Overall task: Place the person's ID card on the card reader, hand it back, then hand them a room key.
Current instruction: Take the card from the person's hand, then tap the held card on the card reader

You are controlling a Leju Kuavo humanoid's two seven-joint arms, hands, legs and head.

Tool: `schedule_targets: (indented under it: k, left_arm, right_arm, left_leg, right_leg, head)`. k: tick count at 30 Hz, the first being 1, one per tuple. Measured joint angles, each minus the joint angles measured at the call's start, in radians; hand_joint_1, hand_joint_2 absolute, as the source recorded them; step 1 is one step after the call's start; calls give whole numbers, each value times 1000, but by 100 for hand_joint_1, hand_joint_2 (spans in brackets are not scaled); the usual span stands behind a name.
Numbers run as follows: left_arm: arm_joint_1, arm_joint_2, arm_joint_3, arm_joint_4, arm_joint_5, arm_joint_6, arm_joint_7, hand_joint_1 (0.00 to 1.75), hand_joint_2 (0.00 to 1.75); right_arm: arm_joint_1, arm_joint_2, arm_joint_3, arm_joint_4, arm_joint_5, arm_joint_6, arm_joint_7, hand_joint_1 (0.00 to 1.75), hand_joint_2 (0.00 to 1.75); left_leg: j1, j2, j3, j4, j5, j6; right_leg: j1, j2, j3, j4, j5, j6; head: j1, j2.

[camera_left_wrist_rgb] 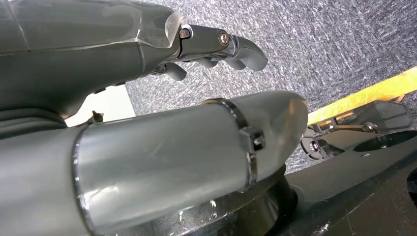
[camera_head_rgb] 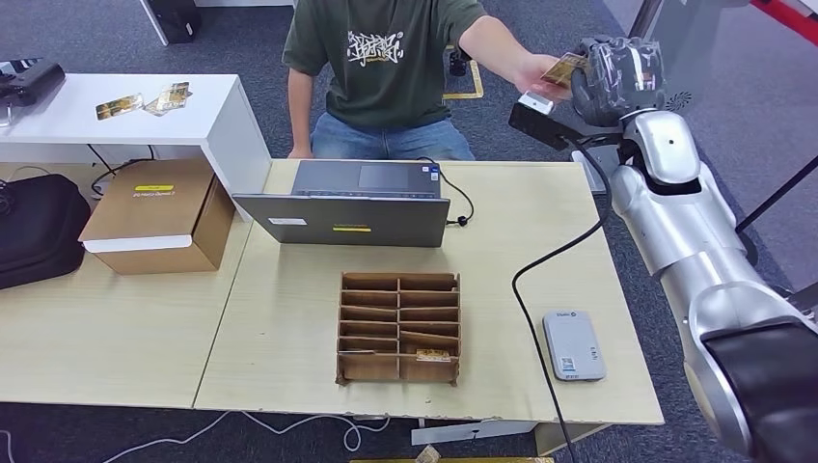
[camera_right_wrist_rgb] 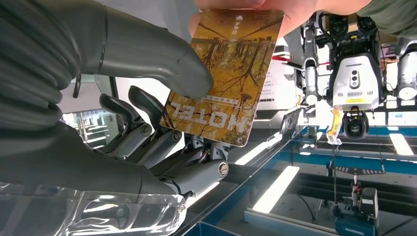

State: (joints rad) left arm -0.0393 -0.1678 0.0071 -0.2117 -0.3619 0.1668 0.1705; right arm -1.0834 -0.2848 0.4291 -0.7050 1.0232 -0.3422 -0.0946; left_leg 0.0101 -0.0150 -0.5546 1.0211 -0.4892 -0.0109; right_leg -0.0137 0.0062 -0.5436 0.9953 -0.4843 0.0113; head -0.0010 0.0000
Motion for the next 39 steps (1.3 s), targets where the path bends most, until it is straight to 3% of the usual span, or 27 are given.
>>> schedule_targets:
  k: [5, 8, 15, 18, 32, 39]
  left_arm:
    - [0, 0, 0, 0, 3, 0, 0, 0, 0]
    - [0, 0, 1, 0, 5, 0, -1, 0, 0]
    - [1, 0, 19, 0, 11, 9, -6, 0, 0]
    - [3, 0, 26, 0, 13, 15, -8, 0, 0]
    - [4, -1, 32, 0, 4, 29, -9, 0, 0]
    - [5, -2, 40, 0, 5, 41, -9, 0, 0]
  right_arm:
    - [1, 0, 0, 0, -3, 8, 0, 175, 175]
    - [4, 6, -12, 0, -70, 54, -19, 175, 175]
    - [10, 51, -161, -2, -501, 329, -26, 175, 175]
    - [9, 64, -229, -2, -600, 384, 3, 175, 175]
    - [8, 66, -276, 8, -820, 458, 138, 175, 175]
    - [-13, 62, -271, 43, -889, 460, 157, 175, 175]
  left_leg:
    - [0, 0, 0, 0, 0, 0]
    - [0, 0, 0, 0, 0, 0]
    - [0, 0, 0, 0, 0, 1]
    - [0, -1, -1, 0, 0, 1]
    - [0, 0, -1, 1, 1, 1]
    - [0, 0, -1, 1, 1, 1]
  right_leg:
    - [0, 0, 0, 0, 0, 0]
    - [0, 0, 0, 0, 0, 0]
    - [0, 0, 0, 0, 0, 0]
    - [0, -1, 0, 0, 0, 0]
    - [0, 0, 0, 0, 0, 0]
    - [0, 0, 0, 0, 1, 0]
  head:
    - [0, 0]
    - [0, 0]
    - [0, 0]
    - [0, 0]
    - [0, 0]
    - [0, 0]
